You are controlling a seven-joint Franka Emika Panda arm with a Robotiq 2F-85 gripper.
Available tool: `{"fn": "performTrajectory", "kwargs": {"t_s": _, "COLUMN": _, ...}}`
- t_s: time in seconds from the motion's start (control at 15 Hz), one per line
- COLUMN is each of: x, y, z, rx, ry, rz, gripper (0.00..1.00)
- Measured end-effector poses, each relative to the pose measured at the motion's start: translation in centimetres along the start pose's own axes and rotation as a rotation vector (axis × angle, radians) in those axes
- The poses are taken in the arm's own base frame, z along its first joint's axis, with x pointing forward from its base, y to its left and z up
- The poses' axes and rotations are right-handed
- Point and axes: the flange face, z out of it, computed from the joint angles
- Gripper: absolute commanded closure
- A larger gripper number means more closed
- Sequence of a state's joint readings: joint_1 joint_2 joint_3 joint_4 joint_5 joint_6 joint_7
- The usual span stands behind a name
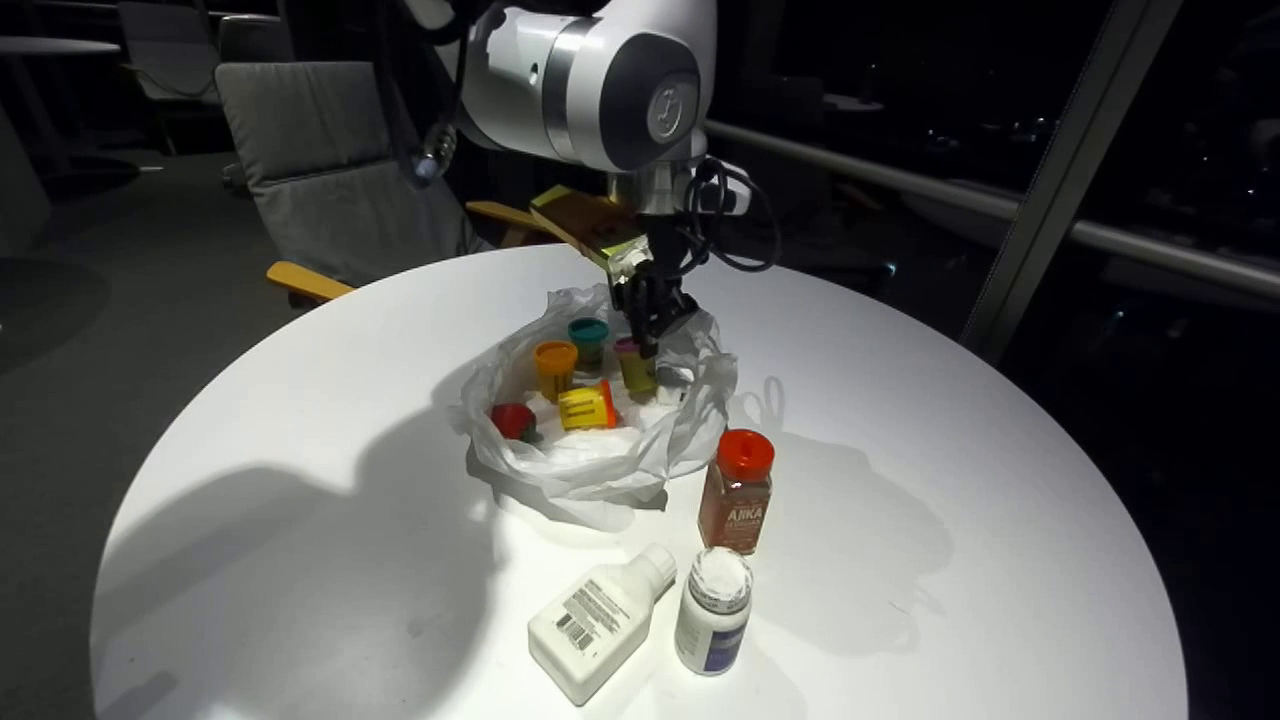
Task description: Remove all the contents from the plastic bag.
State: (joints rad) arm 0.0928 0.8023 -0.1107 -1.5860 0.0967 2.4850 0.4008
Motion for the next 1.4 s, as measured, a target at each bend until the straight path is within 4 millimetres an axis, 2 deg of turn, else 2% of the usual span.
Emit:
{"fn": "performTrajectory", "kwargs": {"t_s": 0.2, "x": 0.0, "y": 0.7, "z": -2.2, "rx": 0.029, "ry": 0.031, "rz": 0.024, "gripper": 0.97}}
{"fn": "performTrajectory", "kwargs": {"t_s": 0.4, "x": -1.1, "y": 1.0, "z": -6.7, "rx": 0.072, "ry": 0.057, "rz": 0.035, "gripper": 0.97}}
{"fn": "performTrajectory", "kwargs": {"t_s": 0.6, "x": -4.0, "y": 1.4, "z": -11.3, "rx": 0.121, "ry": 0.051, "rz": 0.014, "gripper": 0.97}}
{"fn": "performTrajectory", "kwargs": {"t_s": 0.8, "x": -8.4, "y": 2.1, "z": -13.9, "rx": 0.17, "ry": 0.012, "rz": -0.028, "gripper": 0.97}}
{"fn": "performTrajectory", "kwargs": {"t_s": 1.0, "x": -13.7, "y": 3.8, "z": -13.9, "rx": 0.181, "ry": -0.055, "rz": -0.058, "gripper": 0.97}}
{"fn": "performTrajectory", "kwargs": {"t_s": 1.2, "x": -18.7, "y": 6.6, "z": -12.0, "rx": 0.169, "ry": -0.133, "rz": -0.078, "gripper": 0.97}}
{"fn": "performTrajectory", "kwargs": {"t_s": 1.4, "x": -21.8, "y": 8.7, "z": -9.8, "rx": 0.146, "ry": -0.185, "rz": -0.123, "gripper": 0.97}}
